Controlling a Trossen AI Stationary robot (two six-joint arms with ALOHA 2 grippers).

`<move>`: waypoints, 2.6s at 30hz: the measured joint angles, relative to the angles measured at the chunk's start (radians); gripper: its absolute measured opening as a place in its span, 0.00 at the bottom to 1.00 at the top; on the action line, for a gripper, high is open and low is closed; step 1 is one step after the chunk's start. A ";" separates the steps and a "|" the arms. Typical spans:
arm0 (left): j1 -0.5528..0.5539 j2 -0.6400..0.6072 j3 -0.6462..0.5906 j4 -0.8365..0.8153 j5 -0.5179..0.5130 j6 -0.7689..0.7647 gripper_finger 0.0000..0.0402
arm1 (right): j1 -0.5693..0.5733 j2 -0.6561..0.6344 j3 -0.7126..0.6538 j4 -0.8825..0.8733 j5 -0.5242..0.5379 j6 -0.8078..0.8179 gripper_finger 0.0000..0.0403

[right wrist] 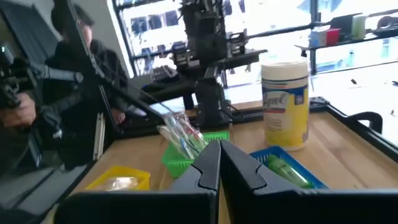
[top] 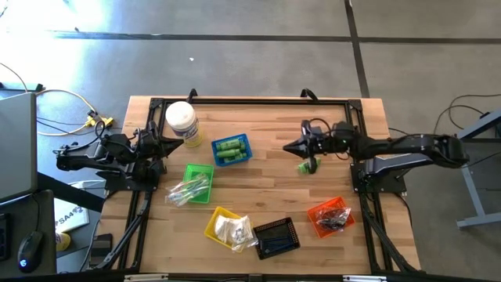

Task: Pick & Place Travel size toiletries
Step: Put the green shampoo into the blue bin

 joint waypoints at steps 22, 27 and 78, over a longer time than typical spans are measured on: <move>0.000 0.000 0.000 0.000 0.000 0.001 0.00 | 0.000 0.000 -0.024 -0.477 0.145 0.128 0.01; 0.000 0.000 0.000 -0.003 0.000 0.001 0.00 | 0.009 0.077 0.247 -1.017 0.250 0.039 0.06; 0.000 0.000 0.001 -0.007 0.000 0.003 0.00 | -0.058 0.657 0.464 -1.364 0.178 -0.550 0.34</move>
